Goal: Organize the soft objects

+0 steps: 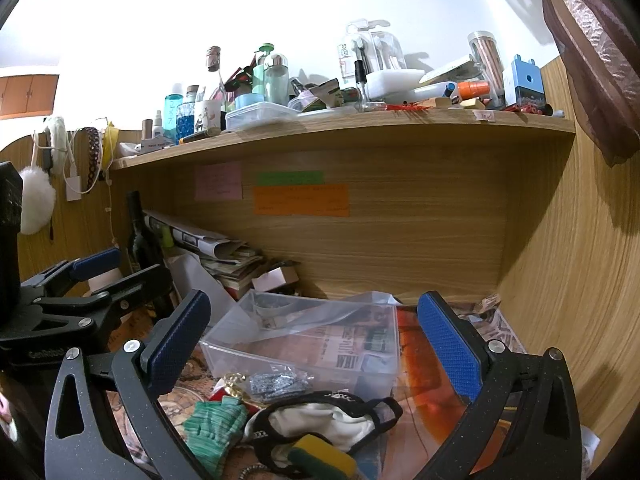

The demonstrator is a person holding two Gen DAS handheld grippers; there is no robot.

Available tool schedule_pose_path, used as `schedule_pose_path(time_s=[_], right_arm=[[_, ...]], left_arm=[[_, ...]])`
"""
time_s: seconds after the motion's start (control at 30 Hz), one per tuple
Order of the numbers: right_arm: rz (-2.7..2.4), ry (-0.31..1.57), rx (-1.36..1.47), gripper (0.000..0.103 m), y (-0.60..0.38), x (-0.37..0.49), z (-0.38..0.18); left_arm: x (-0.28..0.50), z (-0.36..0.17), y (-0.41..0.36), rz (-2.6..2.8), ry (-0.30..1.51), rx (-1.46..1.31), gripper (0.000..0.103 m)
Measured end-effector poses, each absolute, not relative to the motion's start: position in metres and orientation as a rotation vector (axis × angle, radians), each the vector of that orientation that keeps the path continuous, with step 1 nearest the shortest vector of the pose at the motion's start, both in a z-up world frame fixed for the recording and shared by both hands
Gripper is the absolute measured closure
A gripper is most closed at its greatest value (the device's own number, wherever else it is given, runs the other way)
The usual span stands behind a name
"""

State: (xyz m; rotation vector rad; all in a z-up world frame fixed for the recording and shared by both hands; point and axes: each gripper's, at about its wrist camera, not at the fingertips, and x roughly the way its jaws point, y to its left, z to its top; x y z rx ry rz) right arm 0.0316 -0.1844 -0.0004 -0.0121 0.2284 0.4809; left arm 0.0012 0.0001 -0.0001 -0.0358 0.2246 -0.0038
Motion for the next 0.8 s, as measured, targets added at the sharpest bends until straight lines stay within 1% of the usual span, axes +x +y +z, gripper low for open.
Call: schedule_pose_path(time_s=[0.8], right_arm=[[0.485, 0.22, 0.003, 0.0, -0.1838, 0.027, 0.0029]], left_arm=[[0.0025, -0.0011, 0.0029, -0.005, 0.228, -0.04, 0.0]])
